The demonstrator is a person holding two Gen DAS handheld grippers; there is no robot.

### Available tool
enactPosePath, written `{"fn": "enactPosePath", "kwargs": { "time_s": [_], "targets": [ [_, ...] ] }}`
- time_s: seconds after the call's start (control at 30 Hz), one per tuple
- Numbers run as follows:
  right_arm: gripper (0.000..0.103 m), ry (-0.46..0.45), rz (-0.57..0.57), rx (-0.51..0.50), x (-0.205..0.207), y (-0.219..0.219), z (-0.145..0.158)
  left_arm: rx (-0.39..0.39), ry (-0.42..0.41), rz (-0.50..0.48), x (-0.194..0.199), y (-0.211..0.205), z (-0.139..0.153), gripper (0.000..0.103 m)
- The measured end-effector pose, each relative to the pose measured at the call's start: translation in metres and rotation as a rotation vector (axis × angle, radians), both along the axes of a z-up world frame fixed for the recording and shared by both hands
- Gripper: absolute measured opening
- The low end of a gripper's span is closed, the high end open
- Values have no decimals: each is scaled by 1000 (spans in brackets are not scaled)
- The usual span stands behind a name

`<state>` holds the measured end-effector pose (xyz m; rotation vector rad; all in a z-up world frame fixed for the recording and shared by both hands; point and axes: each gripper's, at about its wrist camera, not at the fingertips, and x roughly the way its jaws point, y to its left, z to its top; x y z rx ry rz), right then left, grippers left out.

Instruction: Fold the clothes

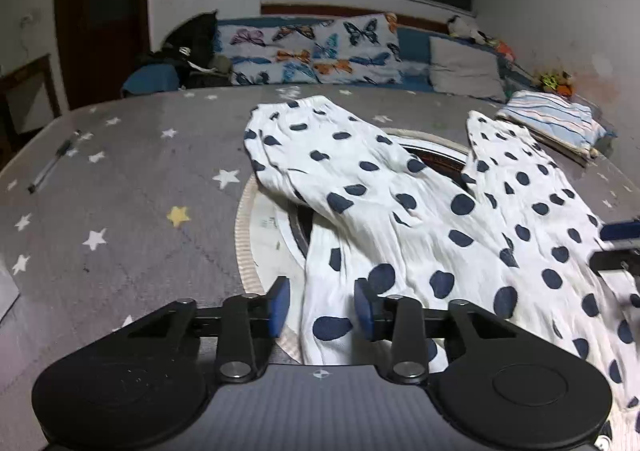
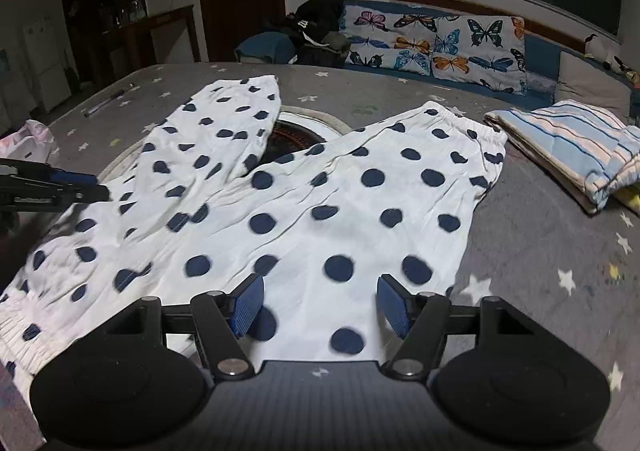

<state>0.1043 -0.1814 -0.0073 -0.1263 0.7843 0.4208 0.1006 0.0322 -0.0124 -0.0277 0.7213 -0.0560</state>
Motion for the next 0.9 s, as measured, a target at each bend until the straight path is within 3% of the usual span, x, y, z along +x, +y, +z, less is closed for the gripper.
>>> {"fn": "enactPosePath", "kwargs": {
  "time_s": [0.03,0.07,0.1,0.3,0.43,0.67,0.77,0.9],
  "targets": [
    [65,-3,-3,3,-4,1,-1,-4,0,-5,-2,-1,0,18],
    [65,-8,-5,-1,-7,2,-2,-8,-6,8,-4,-1,0,6],
    [65,-16,-7,-5,-12,3,-2,-12,-13,23,-7,0,2,4],
    [67,-32,-22,-6,-33,9,-8,-56,-85,164,-41,14,16,2],
    [73,-44,-15,-29,-44,12,-13,-48,-52,183,-51,19,12,2],
    [73,-86,36,-32,-66,19,-5,-79,-27,205,-55,27,7,10],
    [74,-96,85,-53,-80,25,-3,-59,-39,227,-65,26,12,25],
    [74,-95,126,-85,-97,32,-5,-67,-51,199,-85,25,20,31]
  ]
}}
